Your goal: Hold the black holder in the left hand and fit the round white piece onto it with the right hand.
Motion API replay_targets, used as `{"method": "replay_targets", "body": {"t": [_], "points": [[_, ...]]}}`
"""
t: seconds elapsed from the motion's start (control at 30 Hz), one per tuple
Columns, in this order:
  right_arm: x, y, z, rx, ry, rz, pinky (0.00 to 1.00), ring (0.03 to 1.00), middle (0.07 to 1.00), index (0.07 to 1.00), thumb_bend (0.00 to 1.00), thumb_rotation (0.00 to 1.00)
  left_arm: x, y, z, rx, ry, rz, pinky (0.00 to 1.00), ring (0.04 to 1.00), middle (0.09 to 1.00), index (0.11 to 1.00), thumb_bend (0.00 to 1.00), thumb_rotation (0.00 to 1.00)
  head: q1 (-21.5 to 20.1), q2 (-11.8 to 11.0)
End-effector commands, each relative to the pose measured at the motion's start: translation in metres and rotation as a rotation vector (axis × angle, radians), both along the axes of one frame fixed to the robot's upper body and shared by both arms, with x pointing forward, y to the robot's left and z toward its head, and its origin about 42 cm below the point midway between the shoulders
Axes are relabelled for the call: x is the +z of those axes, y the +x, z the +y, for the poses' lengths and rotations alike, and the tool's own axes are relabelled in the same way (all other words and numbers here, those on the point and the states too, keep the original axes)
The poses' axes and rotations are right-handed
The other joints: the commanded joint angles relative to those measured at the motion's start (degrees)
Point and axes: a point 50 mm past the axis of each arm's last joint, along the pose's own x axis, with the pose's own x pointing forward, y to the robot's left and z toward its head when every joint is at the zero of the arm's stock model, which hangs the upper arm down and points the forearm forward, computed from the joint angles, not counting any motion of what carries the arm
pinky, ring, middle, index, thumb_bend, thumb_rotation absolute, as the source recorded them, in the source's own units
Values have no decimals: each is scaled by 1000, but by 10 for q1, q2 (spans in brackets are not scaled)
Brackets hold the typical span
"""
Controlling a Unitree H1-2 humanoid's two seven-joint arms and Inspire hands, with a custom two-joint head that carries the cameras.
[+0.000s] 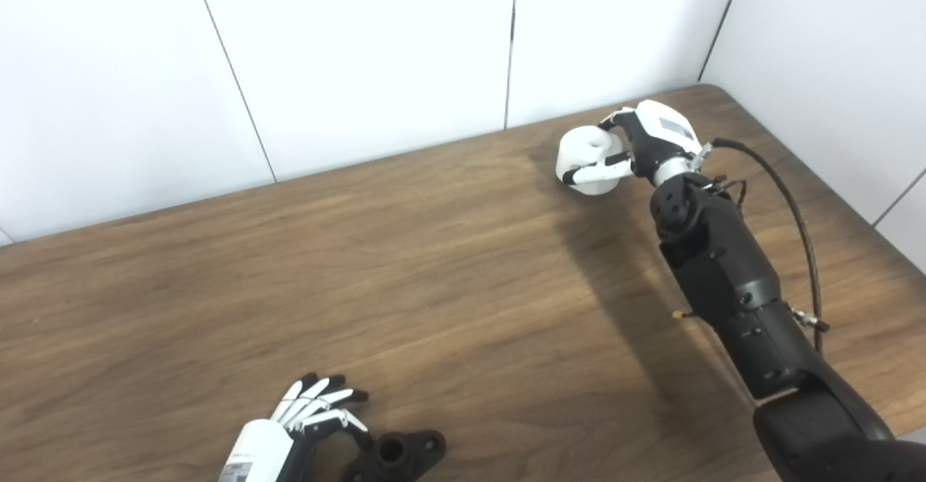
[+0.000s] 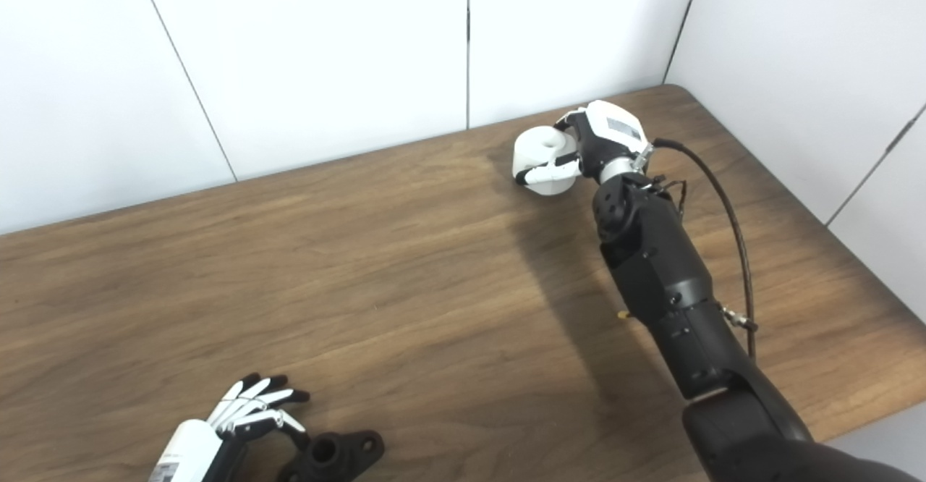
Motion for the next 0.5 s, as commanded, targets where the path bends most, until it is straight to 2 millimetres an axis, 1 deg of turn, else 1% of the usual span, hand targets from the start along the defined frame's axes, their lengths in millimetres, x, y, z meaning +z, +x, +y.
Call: {"method": "replay_targets", "body": {"t": [0.0, 0.23, 0.47], "points": [[33, 8, -7, -12, -41, -100, 864, 958, 903, 699, 849, 457, -17, -7, 11, 19, 87, 75, 954, 886, 783, 486, 520, 57, 0, 1], [32, 8, -9, -15, -53, -105, 850, 954, 895, 683, 852, 420, -16, -7, 10, 16, 89, 72, 951, 886, 783, 486, 520, 57, 1, 4], [31, 8, -9, -15, -45, -93, 864, 965, 906, 691, 838, 389, -14, -6, 10, 18, 94, 73, 955, 888, 784, 486, 519, 57, 0, 5]]}}
